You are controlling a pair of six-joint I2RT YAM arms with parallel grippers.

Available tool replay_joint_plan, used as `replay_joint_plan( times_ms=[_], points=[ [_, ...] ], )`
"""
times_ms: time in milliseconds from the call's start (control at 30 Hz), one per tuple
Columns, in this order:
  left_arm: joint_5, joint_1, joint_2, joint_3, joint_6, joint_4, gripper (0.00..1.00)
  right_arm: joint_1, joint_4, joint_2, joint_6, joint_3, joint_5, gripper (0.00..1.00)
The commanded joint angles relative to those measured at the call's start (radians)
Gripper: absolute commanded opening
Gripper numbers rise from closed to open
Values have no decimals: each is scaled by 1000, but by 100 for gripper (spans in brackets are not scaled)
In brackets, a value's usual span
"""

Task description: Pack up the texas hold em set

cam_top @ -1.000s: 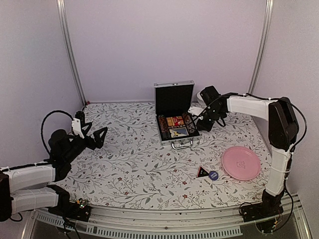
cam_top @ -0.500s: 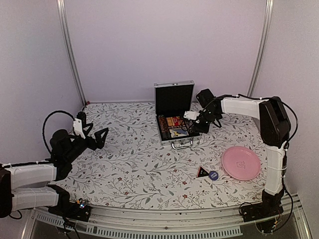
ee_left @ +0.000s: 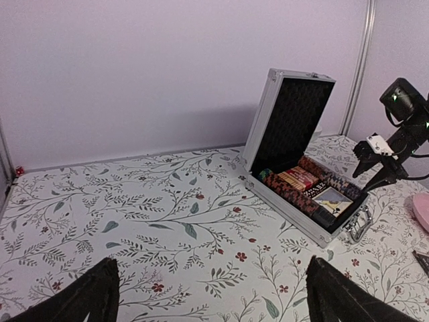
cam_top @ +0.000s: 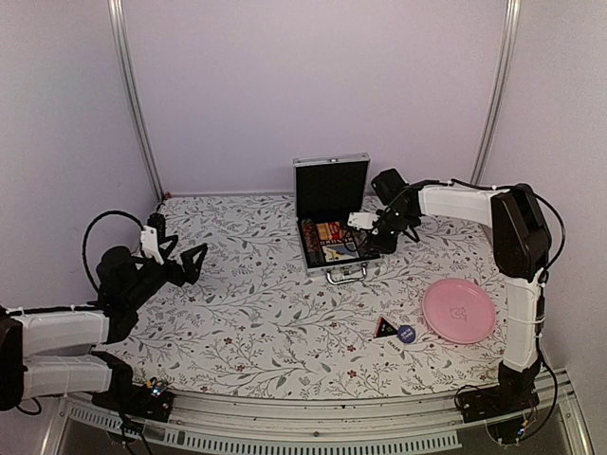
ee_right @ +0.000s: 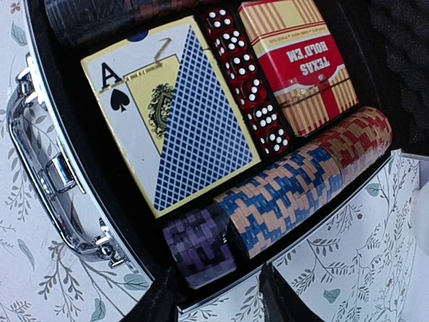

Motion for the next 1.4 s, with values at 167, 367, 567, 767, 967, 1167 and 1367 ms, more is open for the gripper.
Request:
replay_joint_plan(
  times_ms=[167, 367, 567, 767, 967, 1167, 1367],
  points=[
    [18, 4, 12, 2, 3, 23, 97, 6, 13, -21, -4, 31, 16, 54],
    [17, 5, 11, 2, 4, 23, 97, 6, 30, -70, 27, 9, -12, 54],
    [-13, 5, -16, -13, 1, 30, 97, 6, 133, -252, 175, -77, -145, 55],
    [-42, 3, -71, -38, -7, 38, 97, 6, 141, -415, 499, -139, -289, 66],
    [-68, 4, -108, -32, -32, 1, 97, 10, 124, -556, 879, -342, -234, 70],
    [-99, 4, -123, 26, -113, -108, 97, 154, 5, -676, 1293, -568, 27, 70],
    [-111, 4, -124, 60, -160, -159, 97, 315, 3, -688, 1556, -677, 27, 74]
  ],
)
